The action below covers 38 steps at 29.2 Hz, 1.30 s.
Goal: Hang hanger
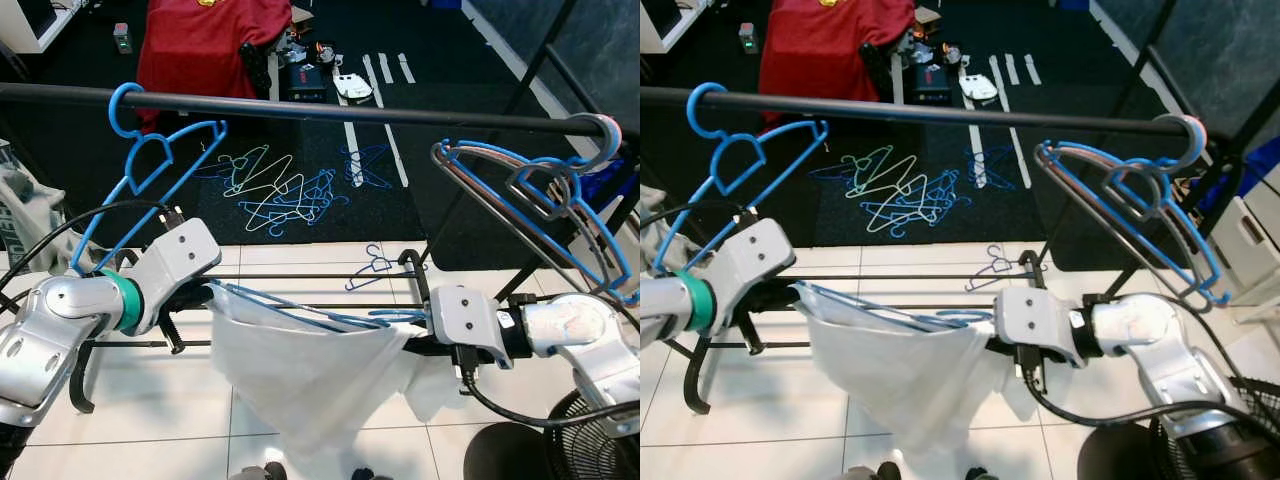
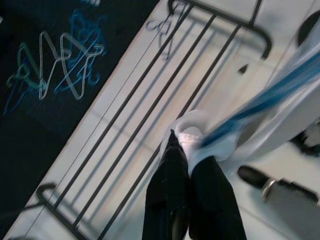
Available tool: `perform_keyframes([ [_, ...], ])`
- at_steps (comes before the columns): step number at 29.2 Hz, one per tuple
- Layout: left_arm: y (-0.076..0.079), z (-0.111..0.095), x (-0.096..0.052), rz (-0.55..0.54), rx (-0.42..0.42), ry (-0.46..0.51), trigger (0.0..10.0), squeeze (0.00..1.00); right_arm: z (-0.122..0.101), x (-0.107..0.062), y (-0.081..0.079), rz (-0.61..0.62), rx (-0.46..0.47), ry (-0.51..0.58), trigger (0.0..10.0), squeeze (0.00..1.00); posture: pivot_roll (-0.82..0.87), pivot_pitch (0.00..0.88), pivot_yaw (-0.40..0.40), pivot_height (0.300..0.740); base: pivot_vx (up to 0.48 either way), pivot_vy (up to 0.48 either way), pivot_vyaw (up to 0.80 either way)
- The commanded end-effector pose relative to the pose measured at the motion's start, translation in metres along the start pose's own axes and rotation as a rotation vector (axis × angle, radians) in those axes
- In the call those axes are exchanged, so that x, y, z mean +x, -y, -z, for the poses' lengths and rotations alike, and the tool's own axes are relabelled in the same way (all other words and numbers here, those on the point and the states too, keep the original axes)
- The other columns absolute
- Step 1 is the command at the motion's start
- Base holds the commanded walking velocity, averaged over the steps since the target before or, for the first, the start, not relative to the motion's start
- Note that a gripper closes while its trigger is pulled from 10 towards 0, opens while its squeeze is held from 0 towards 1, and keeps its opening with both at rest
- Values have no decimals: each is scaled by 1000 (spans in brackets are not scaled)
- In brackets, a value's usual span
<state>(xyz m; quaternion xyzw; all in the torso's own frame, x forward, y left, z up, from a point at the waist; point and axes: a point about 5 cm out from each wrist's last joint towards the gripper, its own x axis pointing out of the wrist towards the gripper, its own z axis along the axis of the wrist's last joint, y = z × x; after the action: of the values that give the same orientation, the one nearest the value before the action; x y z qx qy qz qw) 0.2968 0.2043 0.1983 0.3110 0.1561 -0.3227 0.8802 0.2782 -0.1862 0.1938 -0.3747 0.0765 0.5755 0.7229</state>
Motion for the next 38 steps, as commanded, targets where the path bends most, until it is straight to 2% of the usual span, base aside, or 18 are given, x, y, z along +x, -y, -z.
perform_keyframes([
  [1,1,15,0,3,6,-57,0,0,-2,-8,3,31,-8,2,0,0,-50,150,88,740,0,0,0],
  [3,3,28,1,5,2,-101,0,0,-3,-15,4,50,-9,-4,0,0,-54,152,89,740,0,0,0],
  [9,2,29,2,-2,-8,-104,0,0,-2,-17,-1,40,-2,-9,0,0,-54,155,87,740,0,0,0],
  [16,-1,16,1,-5,-13,-61,0,0,1,-7,-9,-1,7,-11,0,0,-46,157,85,740,0,0,0],
  [18,-1,0,-3,15,-36,16,0,0,5,-1,-8,-9,10,-25,0,0,-41,156,81,740,0,0,0],
  [19,-1,0,-3,15,-36,16,0,0,5,-1,-8,-9,10,-25,0,0,-41,156,81,740,0,0,0],
  [22,8,-29,-5,88,-76,161,0,0,4,7,3,23,4,-12,0,0,-39,155,81,740,0,0,0],
  [28,16,-42,-6,141,-77,215,0,0,2,13,11,36,1,-9,0,0,-39,154,82,740,0,0,0],
  [29,17,-45,-8,155,-73,223,0,0,7,14,18,83,-3,-48,0,0,-37,152,81,740,0,0,0],
  [31,16,-46,-9,151,-61,219,0,0,19,15,35,204,-3,-148,0,0,-34,150,79,740,0,0,0],
  [33,14,-44,-8,129,-55,205,0,0,22,15,40,238,0,-174,0,0,-32,147,79,740,0,0,0],
  [37,5,-33,-3,43,-67,146,0,0,19,15,40,223,5,-144,0,0,-30,146,76,740,0,0,0],
  [38,-1,-25,-1,-19,-60,102,0,0,16,14,36,199,-3,-129,0,0,-37,149,75,740,0,0,0],
])
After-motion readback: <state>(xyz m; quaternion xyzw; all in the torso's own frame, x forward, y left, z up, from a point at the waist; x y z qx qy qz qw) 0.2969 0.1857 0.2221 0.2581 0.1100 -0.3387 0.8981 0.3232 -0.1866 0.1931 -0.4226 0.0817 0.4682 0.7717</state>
